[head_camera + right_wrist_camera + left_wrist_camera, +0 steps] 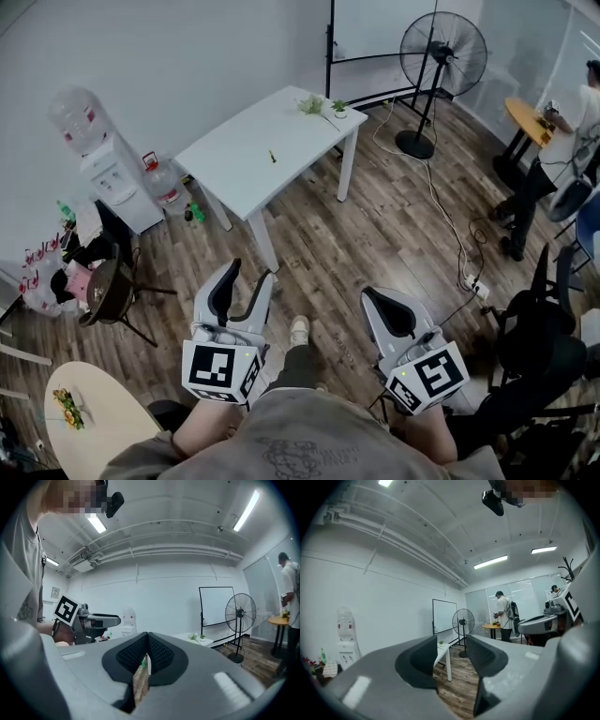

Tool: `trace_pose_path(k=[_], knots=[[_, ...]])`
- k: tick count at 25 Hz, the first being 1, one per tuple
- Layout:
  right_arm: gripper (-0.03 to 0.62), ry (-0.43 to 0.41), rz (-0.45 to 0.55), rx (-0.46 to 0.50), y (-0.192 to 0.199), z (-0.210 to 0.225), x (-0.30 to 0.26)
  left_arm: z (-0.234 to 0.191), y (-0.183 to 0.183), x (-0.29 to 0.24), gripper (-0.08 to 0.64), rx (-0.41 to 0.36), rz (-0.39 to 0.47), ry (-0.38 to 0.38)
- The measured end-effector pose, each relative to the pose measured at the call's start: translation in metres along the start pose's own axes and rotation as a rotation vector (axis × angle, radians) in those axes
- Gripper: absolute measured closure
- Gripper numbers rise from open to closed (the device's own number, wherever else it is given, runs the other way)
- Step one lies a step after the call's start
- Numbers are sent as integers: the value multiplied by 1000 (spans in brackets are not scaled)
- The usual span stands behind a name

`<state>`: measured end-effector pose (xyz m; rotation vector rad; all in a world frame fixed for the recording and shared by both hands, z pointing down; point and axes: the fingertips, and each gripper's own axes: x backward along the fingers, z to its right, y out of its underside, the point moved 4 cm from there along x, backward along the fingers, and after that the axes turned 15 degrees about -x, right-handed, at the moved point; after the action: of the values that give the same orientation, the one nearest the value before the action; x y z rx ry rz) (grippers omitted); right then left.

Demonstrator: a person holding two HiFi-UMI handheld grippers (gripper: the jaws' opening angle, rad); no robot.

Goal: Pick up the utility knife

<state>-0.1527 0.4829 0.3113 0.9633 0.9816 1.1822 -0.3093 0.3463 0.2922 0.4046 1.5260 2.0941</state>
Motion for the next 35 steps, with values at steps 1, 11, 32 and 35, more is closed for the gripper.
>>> trace_pose_path(k=[1, 11, 32, 35], knots=[[565, 0, -8, 1, 0, 4, -7, -4, 1, -7, 367, -3, -3, -2], [565, 16, -71, 9, -24, 62, -110, -68, 20, -114, 376, 15, -17, 14], [565, 83, -123, -17, -65, 163, -331, -214, 72, -314, 376, 28, -59, 31], [565, 73, -144, -11, -64, 171, -345, -215, 78, -327, 376, 8, -70, 30]])
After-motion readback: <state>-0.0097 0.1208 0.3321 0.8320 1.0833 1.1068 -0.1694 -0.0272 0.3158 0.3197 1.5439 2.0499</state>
